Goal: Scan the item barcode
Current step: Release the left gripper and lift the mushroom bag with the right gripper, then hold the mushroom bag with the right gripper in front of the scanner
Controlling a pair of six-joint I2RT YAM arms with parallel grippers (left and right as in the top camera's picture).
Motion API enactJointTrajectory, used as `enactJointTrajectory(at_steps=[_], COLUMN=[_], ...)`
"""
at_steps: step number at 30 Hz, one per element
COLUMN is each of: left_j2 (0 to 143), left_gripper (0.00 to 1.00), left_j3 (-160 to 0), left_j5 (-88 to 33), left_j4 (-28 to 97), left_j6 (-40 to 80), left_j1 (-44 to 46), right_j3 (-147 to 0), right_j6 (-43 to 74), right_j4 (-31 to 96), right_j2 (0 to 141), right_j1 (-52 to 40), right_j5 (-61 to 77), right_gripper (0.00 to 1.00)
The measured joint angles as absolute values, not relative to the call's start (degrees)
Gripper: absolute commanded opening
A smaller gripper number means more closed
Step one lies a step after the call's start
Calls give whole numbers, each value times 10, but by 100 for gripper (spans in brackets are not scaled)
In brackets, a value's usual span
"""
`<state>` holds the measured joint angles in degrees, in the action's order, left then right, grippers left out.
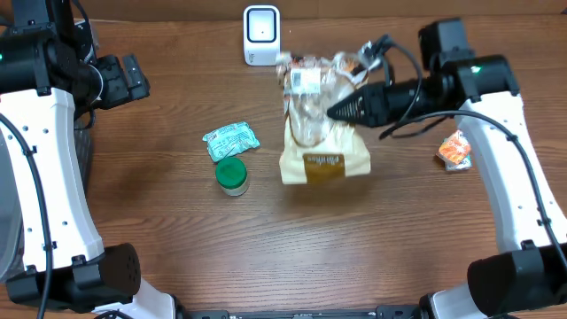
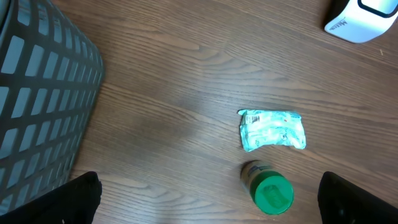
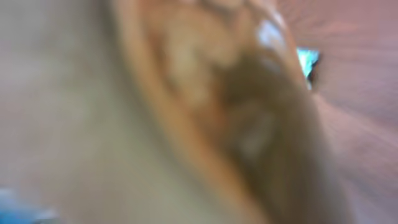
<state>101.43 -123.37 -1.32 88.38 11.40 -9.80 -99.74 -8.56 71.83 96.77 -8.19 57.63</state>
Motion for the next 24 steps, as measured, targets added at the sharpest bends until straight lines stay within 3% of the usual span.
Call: enactJointTrajectory(at_steps=[5, 12, 20, 24], left_j2=[1014, 1014, 1014, 1014], left_gripper=[100, 100, 100, 100], left_j3=[-1234, -1234, -1234, -1234], left_j5=[-12, -12, -12, -12], left_j4=[884, 884, 884, 884], left_j6=[114, 114, 114, 114], left_j1=[-98, -98, -98, -98], right_j3=[-1119, -1234, -1237, -1234], right_j6=[-3, 45, -78, -154], right_j4=[653, 555, 375, 289], right_j2=[968, 990, 1160, 1245], right_j1=[-98, -187, -288, -304], right_j5=[434, 133, -246, -338], right_gripper=[4, 4, 4, 4])
